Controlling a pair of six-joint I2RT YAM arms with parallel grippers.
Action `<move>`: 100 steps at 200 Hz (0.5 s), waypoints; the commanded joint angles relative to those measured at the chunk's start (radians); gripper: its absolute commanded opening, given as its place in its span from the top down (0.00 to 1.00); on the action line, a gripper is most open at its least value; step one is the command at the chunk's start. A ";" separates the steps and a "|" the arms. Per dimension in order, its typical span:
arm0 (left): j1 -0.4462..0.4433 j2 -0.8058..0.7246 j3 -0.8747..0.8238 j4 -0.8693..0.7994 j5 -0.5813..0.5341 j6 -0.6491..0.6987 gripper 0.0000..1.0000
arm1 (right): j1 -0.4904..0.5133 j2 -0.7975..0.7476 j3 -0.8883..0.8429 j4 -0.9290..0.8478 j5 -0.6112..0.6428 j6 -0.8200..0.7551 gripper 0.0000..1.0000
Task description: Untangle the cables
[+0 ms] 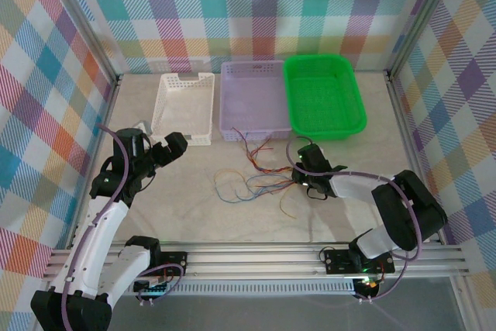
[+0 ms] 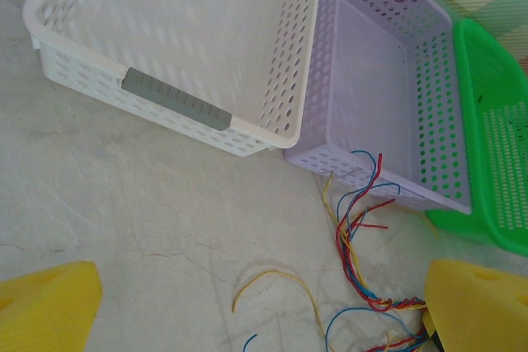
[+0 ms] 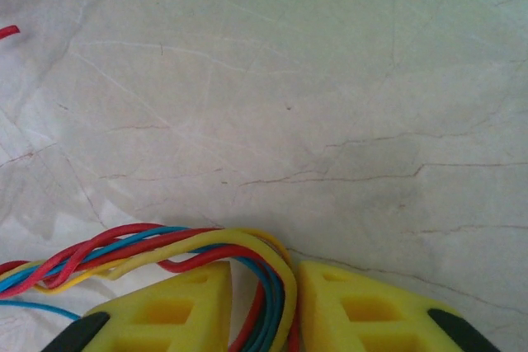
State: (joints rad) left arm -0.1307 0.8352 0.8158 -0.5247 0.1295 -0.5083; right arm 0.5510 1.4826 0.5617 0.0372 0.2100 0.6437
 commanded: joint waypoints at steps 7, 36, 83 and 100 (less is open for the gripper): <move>-0.011 -0.002 0.026 -0.015 -0.007 0.013 0.00 | 0.011 0.076 -0.022 -0.034 -0.059 0.005 0.74; -0.011 -0.004 0.026 -0.015 -0.005 0.015 0.00 | 0.016 0.088 -0.026 -0.041 -0.060 -0.004 0.72; -0.011 -0.008 0.026 -0.014 -0.007 0.015 0.00 | 0.040 0.085 -0.034 -0.087 -0.024 -0.006 0.71; -0.010 -0.007 0.026 -0.014 -0.007 0.015 0.00 | 0.039 0.114 -0.025 -0.111 -0.005 0.006 0.74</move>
State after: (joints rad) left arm -0.1307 0.8352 0.8162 -0.5247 0.1299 -0.5076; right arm 0.5739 1.4994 0.5644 0.0444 0.2543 0.6395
